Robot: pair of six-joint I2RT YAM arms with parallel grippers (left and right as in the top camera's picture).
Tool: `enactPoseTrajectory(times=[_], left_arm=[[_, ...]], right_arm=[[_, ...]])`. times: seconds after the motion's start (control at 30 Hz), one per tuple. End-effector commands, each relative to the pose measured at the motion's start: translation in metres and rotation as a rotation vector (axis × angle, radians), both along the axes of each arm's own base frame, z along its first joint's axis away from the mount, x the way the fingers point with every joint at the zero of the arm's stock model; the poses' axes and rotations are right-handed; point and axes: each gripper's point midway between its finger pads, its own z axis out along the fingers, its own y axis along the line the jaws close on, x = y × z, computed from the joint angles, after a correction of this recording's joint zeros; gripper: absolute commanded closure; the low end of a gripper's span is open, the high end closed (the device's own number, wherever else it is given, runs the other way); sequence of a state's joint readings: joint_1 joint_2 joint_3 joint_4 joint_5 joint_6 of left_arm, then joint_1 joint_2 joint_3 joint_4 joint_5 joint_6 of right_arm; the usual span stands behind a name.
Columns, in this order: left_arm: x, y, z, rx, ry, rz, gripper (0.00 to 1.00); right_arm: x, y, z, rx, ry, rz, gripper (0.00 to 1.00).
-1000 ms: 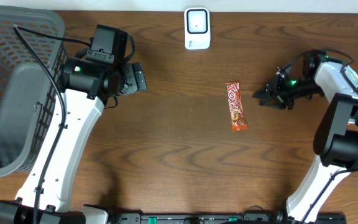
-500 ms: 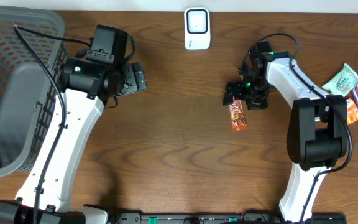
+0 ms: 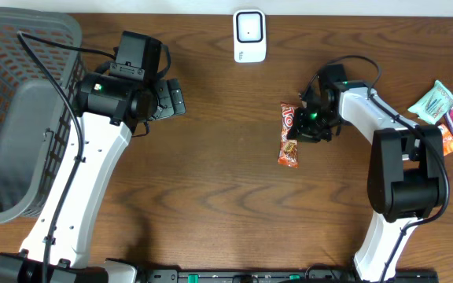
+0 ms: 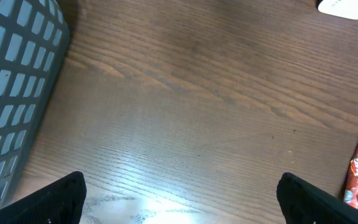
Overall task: Scan the item barcode
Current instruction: 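Hold the candy bar's barcode up to the white scanner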
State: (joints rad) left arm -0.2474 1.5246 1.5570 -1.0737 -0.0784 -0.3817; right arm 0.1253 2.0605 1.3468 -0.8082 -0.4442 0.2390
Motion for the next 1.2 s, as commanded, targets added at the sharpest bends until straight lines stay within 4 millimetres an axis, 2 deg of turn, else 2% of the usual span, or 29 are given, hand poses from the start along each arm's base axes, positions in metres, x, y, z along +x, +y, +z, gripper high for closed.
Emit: enactPoseTrajectory(times=[0.0, 0.13, 0.2, 0.4, 0.47, 0.5, 0.57, 0.6, 0.63, 0.7, 0.77, 0.93, 1.0, 1.03, 1.17], left_arm=[[-0.001, 0.003, 0.0, 0.01, 0.0, 0.004, 0.02], [-0.001, 0.003, 0.0, 0.01, 0.0, 0.004, 0.02], [-0.001, 0.003, 0.0, 0.01, 0.0, 0.004, 0.02], [-0.001, 0.003, 0.0, 0.01, 0.0, 0.004, 0.02], [-0.001, 0.003, 0.0, 0.01, 0.0, 0.004, 0.02], [-0.001, 0.003, 0.0, 0.01, 0.0, 0.004, 0.02], [-0.001, 0.003, 0.0, 0.01, 0.001, 0.004, 0.02], [-0.001, 0.003, 0.0, 0.01, 0.0, 0.004, 0.02], [-0.001, 0.003, 0.0, 0.01, 0.0, 0.004, 0.02], [-0.001, 0.003, 0.0, 0.01, 0.0, 0.004, 0.02], [-0.001, 0.003, 0.0, 0.01, 0.0, 0.004, 0.02], [-0.001, 0.003, 0.0, 0.01, 0.0, 0.004, 0.02], [-0.001, 0.003, 0.0, 0.01, 0.0, 0.004, 0.02], [-0.001, 0.003, 0.0, 0.01, 0.001, 0.004, 0.02], [-0.001, 0.003, 0.0, 0.01, 0.001, 0.004, 0.02]], right_arm=[[-0.001, 0.029, 0.006, 0.179, 0.027, 0.015, 0.99], [0.023, 0.048, 0.039, 0.311, -0.045, 0.03, 0.99], [0.028, 0.05, 0.045, 0.316, -0.054, 0.023, 0.99], [0.028, 0.045, 0.04, 0.273, -0.047, 0.009, 0.99], [0.022, 0.033, 0.03, 0.185, -0.019, -0.004, 0.99], [0.015, 0.02, 0.02, 0.096, 0.011, -0.012, 0.97], [0.007, 0.011, 0.01, 0.026, 0.033, -0.01, 0.85], [0.001, 0.008, 0.003, -0.007, 0.043, -0.006, 0.55], [-0.003, 0.008, -0.002, -0.018, 0.048, 0.0, 0.35], [-0.006, 0.009, -0.008, -0.026, 0.048, 0.006, 0.17], [-0.006, 0.008, -0.01, -0.026, 0.041, 0.004, 0.12], [-0.001, 0.011, -0.015, -0.022, 0.033, -0.045, 0.22], [-0.002, 0.017, -0.022, -0.019, 0.029, -0.062, 0.31], [-0.002, 0.02, -0.027, -0.014, 0.02, -0.075, 0.39], [-0.002, 0.034, -0.032, 0.037, -0.008, -0.068, 0.53]])
